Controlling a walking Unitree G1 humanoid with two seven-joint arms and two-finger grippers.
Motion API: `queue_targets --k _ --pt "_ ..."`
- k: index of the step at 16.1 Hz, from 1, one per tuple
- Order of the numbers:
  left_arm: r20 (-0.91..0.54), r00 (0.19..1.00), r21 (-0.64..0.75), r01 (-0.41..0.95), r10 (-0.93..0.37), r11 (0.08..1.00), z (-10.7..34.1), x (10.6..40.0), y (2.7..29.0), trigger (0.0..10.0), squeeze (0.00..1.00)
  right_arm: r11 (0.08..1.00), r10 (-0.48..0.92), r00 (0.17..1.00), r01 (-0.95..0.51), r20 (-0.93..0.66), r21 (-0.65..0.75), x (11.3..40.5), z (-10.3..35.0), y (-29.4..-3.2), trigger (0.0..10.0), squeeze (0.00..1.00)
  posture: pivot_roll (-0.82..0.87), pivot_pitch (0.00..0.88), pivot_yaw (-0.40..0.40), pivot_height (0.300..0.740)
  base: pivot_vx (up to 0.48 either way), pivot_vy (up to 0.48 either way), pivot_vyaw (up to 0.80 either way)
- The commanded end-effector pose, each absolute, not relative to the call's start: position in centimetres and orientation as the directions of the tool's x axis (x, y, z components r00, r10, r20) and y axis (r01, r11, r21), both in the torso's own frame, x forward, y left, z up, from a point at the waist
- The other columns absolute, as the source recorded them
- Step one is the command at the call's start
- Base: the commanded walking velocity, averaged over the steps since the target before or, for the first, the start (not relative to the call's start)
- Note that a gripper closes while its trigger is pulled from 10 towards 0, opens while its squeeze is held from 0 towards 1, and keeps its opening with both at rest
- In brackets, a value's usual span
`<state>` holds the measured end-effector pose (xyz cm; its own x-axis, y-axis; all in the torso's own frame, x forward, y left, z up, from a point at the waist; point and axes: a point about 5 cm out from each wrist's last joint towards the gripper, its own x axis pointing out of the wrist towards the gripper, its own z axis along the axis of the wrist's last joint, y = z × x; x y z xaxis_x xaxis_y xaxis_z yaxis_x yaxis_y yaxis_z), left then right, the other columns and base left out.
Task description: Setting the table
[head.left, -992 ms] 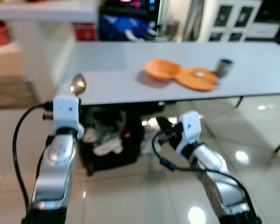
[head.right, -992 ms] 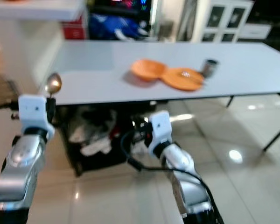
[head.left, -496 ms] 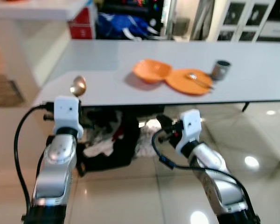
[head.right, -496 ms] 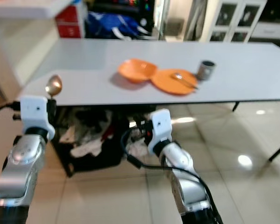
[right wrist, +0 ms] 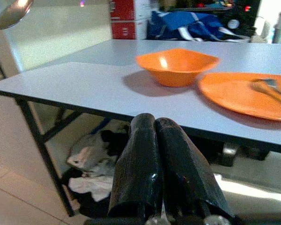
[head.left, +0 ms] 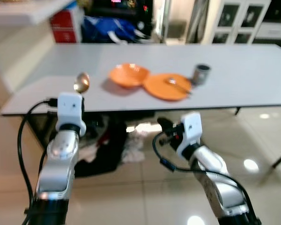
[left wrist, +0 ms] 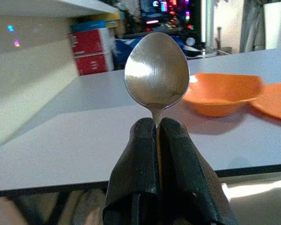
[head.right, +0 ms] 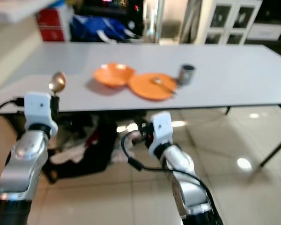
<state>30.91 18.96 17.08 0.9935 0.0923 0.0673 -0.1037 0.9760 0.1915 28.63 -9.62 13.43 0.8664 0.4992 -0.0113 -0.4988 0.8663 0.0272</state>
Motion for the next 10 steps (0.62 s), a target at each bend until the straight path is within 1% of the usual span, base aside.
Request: queue_targets --k 1,10 --pt "0.08 0.995 0.19 -0.069 0.054 0.979 17.41 31.24 18.0 0.0 0.0 0.878 0.479 0.878 -0.478 -0.012 0.017 28.68 13.54 -10.43 10.0 0.0 -0.05 0.0 0.016 0.732 0.311 -0.36 0.0" --pt "0.082 0.994 0.174 -0.08 0.067 0.981 17.4 31.65 18.37 0.0 0.0 0.875 0.484 0.875 -0.484 -0.019 0.015 28.58 13.43 -10.46 10.0 0.0 -0.05 0.0 0.02 0.732 0.33 -0.344 0.0"
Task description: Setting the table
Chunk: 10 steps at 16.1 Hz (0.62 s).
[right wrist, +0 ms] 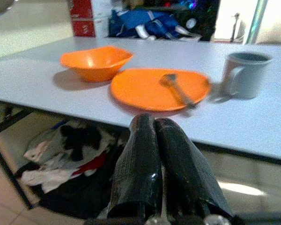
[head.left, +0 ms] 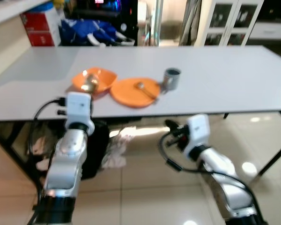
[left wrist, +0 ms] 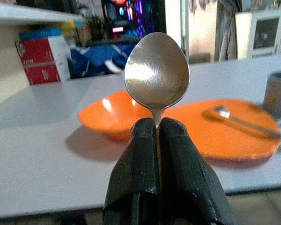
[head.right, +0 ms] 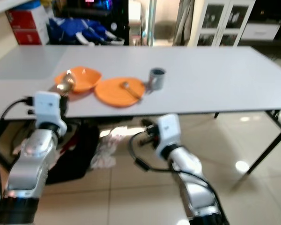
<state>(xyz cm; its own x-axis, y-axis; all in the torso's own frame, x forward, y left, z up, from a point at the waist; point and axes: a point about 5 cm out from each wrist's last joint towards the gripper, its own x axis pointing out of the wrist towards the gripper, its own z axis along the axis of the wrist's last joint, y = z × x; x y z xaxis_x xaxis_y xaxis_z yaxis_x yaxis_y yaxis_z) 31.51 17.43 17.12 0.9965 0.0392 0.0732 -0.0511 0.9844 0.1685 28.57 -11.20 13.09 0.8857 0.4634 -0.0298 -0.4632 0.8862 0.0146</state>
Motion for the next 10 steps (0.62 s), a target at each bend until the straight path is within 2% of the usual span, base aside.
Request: queue_targets --k 1,4,6,10 --pt "0.085 0.994 0.174 -0.082 0.068 0.981 17.43 31.68 18.39 0.0 0.0 0.875 0.484 0.875 -0.484 -0.019 0.015 28.56 13.42 -10.46 10.0 0.0 -0.05 0.0 0.02 0.732 0.341 -0.334 0.0" --pt "0.08 0.993 0.192 -0.105 0.091 0.976 17.4 31.89 18.65 0.0 0.0 0.876 0.483 0.875 -0.483 -0.023 0.014 28.55 13.34 -10.52 10.0 0.0 -0.05 0.0 0.02 0.732 0.0 0.0 0.0" --pt "0.116 0.991 0.187 -0.084 0.063 0.979 18.04 31.99 18.21 0.0 0.0 0.875 0.485 0.874 -0.484 -0.023 0.014 28.56 13.29 -10.5 10.0 0.0 -0.05 0.0 0.023 0.732 0.0 0.0 0.0" --pt "0.124 0.991 0.168 -0.066 0.045 0.984 18.27 32.38 17.87 0.0 0.0 0.874 0.486 0.874 -0.486 -0.023 0.013 28.5 13.21 -10.42 10.0 0.0 -0.06 0.0 0.028 0.732 0.442 0.0 0.0"
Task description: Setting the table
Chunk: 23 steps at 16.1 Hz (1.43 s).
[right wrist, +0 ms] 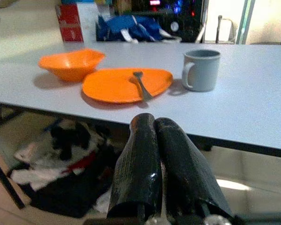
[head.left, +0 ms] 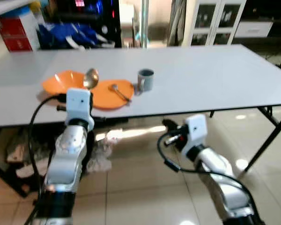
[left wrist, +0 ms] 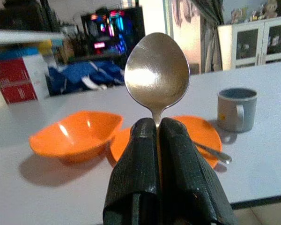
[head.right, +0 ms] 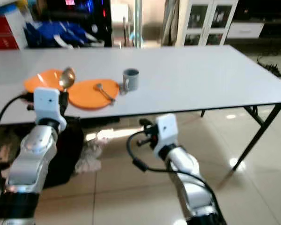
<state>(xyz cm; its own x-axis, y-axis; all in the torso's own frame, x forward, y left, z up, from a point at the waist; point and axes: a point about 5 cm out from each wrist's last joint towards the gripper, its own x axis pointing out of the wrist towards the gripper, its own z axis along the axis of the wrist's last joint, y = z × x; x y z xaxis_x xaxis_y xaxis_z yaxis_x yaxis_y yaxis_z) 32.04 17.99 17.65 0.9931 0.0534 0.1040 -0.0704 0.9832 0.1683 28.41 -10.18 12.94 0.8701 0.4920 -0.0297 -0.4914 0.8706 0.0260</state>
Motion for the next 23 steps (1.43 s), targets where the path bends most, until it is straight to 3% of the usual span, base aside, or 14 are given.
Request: queue_targets --k 1,19,23 --pt "0.12 0.992 0.172 -0.064 0.044 0.983 18.2 32.5 17.8 0.0 0.0 0.874 0.487 0.873 -0.487 -0.023 0.012 28.5 13.2 -10.4 10.0 0.0 -0.06 0.0 0.03 0.732 0.461 0.0 0.0" --pt "0.095 0.995 0.159 -0.03 0.015 0.987 18.3 33.3 17.2 0.0 0.0 0.865 0.502 0.865 -0.501 -0.026 0.02 28.1 13.1 -10.2 10.0 0.0 -0.06 0.0 0.033 0.732 0.469 0.0 0.0" --pt "0.066 0.997 0.16 -0.05 0.04 0.986 18.2 33.9 17.7 0.0 0.0 0.866 0.5 0.865 -0.5 -0.034 0.019 28.1 12.9 -10.3 10.0 0.0 -0.07 0.0 0.03 0.732 0.0 0.0 0.0"
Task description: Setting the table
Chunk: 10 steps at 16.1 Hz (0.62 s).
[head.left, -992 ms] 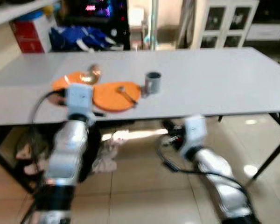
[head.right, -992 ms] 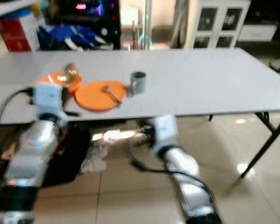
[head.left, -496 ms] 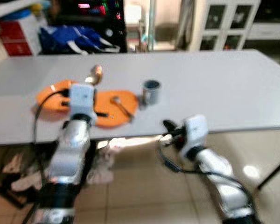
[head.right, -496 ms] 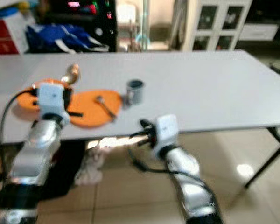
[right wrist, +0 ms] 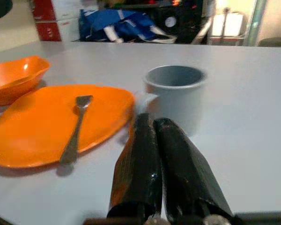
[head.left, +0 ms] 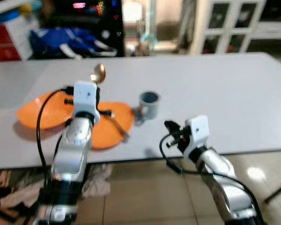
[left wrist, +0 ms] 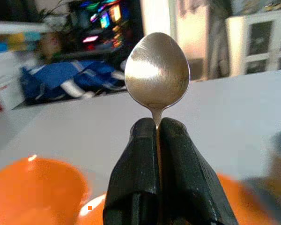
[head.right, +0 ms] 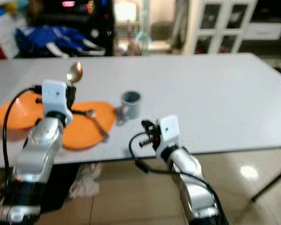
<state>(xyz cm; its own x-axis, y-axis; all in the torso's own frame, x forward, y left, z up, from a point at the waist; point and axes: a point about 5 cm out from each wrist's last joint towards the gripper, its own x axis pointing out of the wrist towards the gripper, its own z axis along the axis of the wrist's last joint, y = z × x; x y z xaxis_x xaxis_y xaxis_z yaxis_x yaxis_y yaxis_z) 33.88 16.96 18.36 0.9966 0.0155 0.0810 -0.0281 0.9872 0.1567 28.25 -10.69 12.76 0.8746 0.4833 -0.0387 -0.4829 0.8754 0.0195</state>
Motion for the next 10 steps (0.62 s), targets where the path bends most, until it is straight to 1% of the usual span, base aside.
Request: queue_targets --k 1,3,6,10 --pt "0.054 0.997 0.157 -0.063 0.055 0.986 18.1 34.2 18.1 0.0 0.0 0.866 0.5 0.865 -0.5 -0.034 0.018 28.2 13.0 -10.3 10.0 0.0 -0.07 0.0 0.03 0.732 0.0 0.0 0.0" --pt "0.022 0.998 0.147 -0.057 0.055 0.987 17.8 35.1 18.7 0.0 0.0 0.866 0.501 0.865 -0.501 -0.033 0.019 28.2 13.0 -10.3 10.0 0.0 -0.06 0.0 0.024 0.732 0.0 0.0 0.0" --pt "-0.08 0.997 0.121 -0.006 0.016 0.993 16.4 36.6 18.8 0.0 0.0 0.863 0.506 0.862 -0.505 -0.033 0.019 28.2 13.1 -10.2 10.0 0.0 -0.07 0.0 0.026 0.732 0.0 0.0 0.0" --pt "-0.174 0.983 0.058 -0.052 0.062 0.997 15.3 38.0 19.4 0.0 0.0 0.864 0.504 0.863 -0.504 -0.036 0.019 28.0 13.1 -10.3 10.0 0.0 -0.09 0.0 0.027 0.732 0.0 0.0 0.0"
